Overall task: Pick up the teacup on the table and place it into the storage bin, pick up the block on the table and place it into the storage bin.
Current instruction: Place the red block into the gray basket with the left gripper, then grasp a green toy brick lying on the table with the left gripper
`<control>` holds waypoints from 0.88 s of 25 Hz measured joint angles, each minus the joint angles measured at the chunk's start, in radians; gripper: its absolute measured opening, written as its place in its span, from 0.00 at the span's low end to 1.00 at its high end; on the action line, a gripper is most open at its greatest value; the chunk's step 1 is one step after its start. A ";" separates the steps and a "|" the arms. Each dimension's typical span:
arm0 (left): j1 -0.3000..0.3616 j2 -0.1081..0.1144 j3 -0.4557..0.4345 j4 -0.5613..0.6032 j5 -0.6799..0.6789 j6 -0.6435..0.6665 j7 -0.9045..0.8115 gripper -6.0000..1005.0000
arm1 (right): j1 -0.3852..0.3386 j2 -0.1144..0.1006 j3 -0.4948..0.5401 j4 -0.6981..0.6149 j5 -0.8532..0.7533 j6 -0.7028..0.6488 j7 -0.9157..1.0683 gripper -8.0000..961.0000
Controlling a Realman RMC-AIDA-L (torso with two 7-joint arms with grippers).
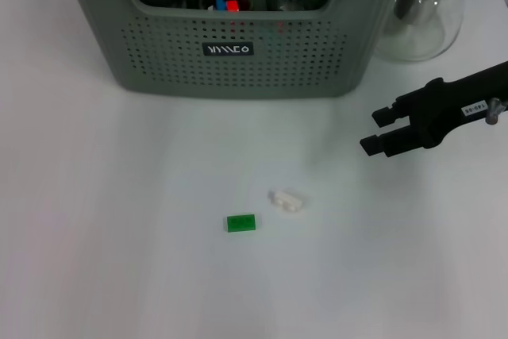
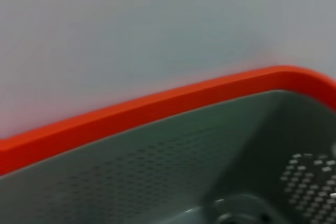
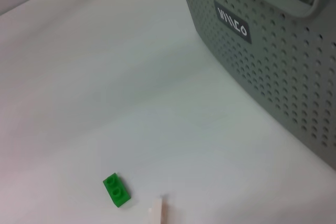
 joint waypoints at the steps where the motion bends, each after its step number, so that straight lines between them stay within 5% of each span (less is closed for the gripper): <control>1: -0.003 -0.003 0.000 -0.010 0.018 -0.017 -0.006 0.35 | 0.001 0.001 0.000 0.000 0.000 0.001 -0.001 0.69; 7: -0.001 -0.013 -0.004 -0.024 0.055 -0.058 -0.010 0.37 | 0.002 0.002 0.000 0.001 0.000 0.003 -0.003 0.69; 11: 0.026 -0.016 -0.012 0.051 0.031 -0.001 -0.007 0.57 | 0.002 0.002 0.000 0.001 0.000 0.004 -0.006 0.69; 17: 0.217 -0.049 -0.015 0.445 -0.232 0.306 0.149 0.82 | 0.001 0.001 0.000 0.000 0.001 0.009 -0.009 0.69; 22: 0.349 -0.079 -0.017 0.717 -0.386 0.619 0.221 0.86 | -0.003 -0.001 0.000 -0.001 0.001 0.009 -0.010 0.69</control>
